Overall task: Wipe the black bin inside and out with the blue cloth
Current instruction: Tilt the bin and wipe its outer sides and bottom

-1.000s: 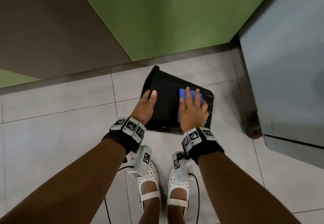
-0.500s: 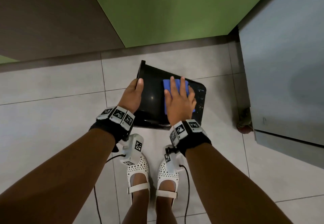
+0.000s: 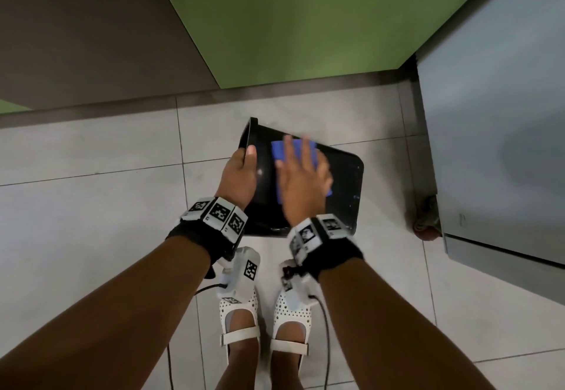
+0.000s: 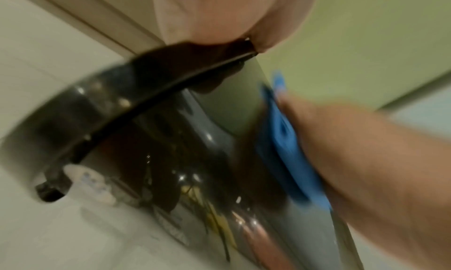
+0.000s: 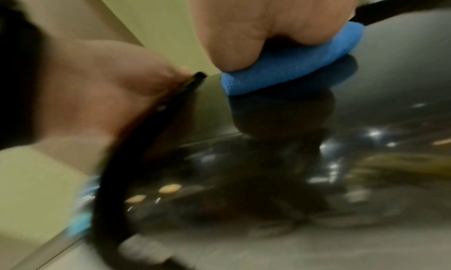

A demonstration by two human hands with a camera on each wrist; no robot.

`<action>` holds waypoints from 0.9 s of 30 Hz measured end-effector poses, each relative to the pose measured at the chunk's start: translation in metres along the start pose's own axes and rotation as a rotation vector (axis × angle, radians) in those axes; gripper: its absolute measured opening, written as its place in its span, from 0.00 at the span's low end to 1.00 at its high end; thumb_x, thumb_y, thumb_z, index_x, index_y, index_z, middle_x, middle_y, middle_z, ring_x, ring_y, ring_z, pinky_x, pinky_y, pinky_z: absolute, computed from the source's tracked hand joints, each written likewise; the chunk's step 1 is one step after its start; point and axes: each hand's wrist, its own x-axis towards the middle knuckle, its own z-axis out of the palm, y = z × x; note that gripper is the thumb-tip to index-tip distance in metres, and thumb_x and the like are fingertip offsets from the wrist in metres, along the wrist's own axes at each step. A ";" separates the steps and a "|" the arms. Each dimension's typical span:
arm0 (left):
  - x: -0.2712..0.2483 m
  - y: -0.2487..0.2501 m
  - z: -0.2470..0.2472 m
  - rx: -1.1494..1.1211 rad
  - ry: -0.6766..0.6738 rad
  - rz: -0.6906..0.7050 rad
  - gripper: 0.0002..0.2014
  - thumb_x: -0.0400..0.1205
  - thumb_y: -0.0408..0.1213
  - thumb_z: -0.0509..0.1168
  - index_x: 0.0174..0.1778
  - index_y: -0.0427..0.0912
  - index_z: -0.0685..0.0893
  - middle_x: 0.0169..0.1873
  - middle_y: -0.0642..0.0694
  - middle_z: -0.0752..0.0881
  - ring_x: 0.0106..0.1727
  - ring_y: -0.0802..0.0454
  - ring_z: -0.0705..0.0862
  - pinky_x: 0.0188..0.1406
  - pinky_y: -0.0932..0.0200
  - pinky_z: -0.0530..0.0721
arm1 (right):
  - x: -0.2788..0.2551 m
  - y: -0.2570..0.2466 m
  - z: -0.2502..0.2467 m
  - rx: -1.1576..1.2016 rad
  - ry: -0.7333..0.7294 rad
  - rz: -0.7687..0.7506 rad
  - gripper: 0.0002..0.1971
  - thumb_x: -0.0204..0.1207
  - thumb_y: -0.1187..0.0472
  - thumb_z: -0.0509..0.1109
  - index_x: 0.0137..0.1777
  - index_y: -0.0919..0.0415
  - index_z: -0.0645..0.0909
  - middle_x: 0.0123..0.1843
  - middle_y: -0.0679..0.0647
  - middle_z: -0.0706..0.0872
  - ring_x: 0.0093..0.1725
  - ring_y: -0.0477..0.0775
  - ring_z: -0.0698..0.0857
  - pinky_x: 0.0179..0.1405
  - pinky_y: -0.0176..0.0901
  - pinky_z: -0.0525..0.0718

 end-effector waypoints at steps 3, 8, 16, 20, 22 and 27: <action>0.000 -0.001 0.001 0.015 0.014 0.016 0.21 0.87 0.44 0.47 0.55 0.31 0.78 0.48 0.39 0.81 0.51 0.47 0.78 0.59 0.54 0.75 | 0.017 0.045 -0.007 0.004 0.063 0.268 0.25 0.85 0.46 0.46 0.82 0.41 0.50 0.85 0.47 0.49 0.80 0.64 0.55 0.76 0.63 0.58; -0.002 -0.003 0.003 -0.003 0.037 0.012 0.22 0.87 0.46 0.48 0.54 0.31 0.78 0.50 0.32 0.82 0.54 0.37 0.80 0.63 0.45 0.78 | 0.027 0.073 -0.021 0.135 0.077 0.523 0.25 0.86 0.49 0.47 0.82 0.45 0.51 0.85 0.49 0.51 0.77 0.67 0.58 0.72 0.61 0.64; -0.003 -0.002 0.001 0.029 0.016 -0.021 0.21 0.87 0.44 0.47 0.58 0.30 0.77 0.54 0.32 0.82 0.59 0.38 0.80 0.68 0.43 0.75 | -0.041 0.044 0.005 -0.081 -0.025 0.102 0.27 0.84 0.45 0.44 0.82 0.46 0.50 0.85 0.52 0.48 0.80 0.65 0.56 0.74 0.64 0.62; -0.004 0.002 0.001 0.040 -0.054 0.015 0.21 0.87 0.45 0.46 0.66 0.34 0.74 0.62 0.37 0.80 0.67 0.42 0.77 0.73 0.49 0.71 | 0.004 0.088 -0.008 0.116 0.005 0.447 0.26 0.86 0.48 0.44 0.83 0.49 0.46 0.86 0.52 0.46 0.83 0.62 0.48 0.80 0.60 0.53; -0.005 0.005 0.001 -0.018 -0.129 0.028 0.22 0.87 0.46 0.46 0.73 0.39 0.69 0.71 0.38 0.75 0.73 0.43 0.73 0.77 0.45 0.67 | 0.017 0.094 -0.018 0.231 -0.007 0.488 0.26 0.86 0.51 0.44 0.83 0.54 0.49 0.85 0.54 0.50 0.83 0.60 0.49 0.80 0.59 0.51; -0.007 0.018 0.010 -0.120 -0.251 0.046 0.21 0.86 0.47 0.48 0.73 0.43 0.69 0.70 0.41 0.76 0.72 0.43 0.74 0.77 0.44 0.68 | 0.007 0.039 -0.021 0.029 0.058 0.208 0.26 0.87 0.54 0.47 0.83 0.50 0.47 0.85 0.55 0.47 0.84 0.62 0.48 0.82 0.59 0.51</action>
